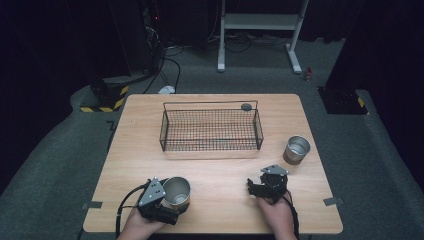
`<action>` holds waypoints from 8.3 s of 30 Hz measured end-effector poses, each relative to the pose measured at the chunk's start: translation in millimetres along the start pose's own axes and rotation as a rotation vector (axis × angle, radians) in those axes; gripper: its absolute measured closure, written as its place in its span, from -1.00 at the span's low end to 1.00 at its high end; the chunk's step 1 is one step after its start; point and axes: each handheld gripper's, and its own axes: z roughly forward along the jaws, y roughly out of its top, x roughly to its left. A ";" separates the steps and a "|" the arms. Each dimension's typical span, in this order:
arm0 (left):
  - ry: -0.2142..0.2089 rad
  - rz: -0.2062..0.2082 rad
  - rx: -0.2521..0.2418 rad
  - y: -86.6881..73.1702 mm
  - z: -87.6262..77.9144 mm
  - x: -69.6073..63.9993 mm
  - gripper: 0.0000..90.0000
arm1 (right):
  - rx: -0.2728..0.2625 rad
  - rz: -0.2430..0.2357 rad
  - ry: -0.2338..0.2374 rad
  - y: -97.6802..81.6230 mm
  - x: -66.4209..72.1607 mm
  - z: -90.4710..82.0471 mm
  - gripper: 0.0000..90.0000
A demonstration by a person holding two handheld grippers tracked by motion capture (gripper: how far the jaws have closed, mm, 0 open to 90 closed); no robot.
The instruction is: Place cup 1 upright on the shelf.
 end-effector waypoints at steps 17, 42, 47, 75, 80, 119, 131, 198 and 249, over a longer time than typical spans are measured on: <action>-0.031 -0.005 0.007 -9.0 3.3 4.7 -0.99 | 0.001 0.001 0.001 -0.2 0.2 -0.3 -0.75; -0.017 0.018 -0.053 -10.4 -3.8 5.2 -0.71 | 0.000 0.001 0.003 -0.3 0.1 -0.3 -0.75; -0.008 0.026 -0.053 -9.9 -4.5 3.9 -0.70 | 0.000 0.001 0.003 -0.3 0.1 -0.3 -0.75; 0.063 -0.044 -0.137 -3.5 -20.3 13.5 -0.69 | 0.000 0.001 0.004 -0.3 0.0 -0.3 -0.75; 0.078 -0.058 -0.139 -0.7 -22.5 16.9 -0.69 | -0.002 0.000 0.003 -0.3 -0.1 -0.2 -0.75; 0.179 -0.127 -0.158 45.2 -7.0 27.2 -0.69 | 0.004 -0.018 0.019 -0.9 -1.4 -0.7 -0.79; 0.224 -0.142 -0.178 58.4 -15.8 31.9 -0.69 | 0.006 -0.016 0.023 0.0 -1.2 0.1 -0.79; 0.258 -0.110 -0.195 155.8 70.8 81.9 -0.69 | 0.009 -0.043 0.054 -9.6 -4.0 -9.6 -0.80; 0.327 -0.240 -0.088 114.0 133.5 138.6 -0.69 | 0.006 -0.053 0.058 -8.1 -4.0 -7.8 -0.80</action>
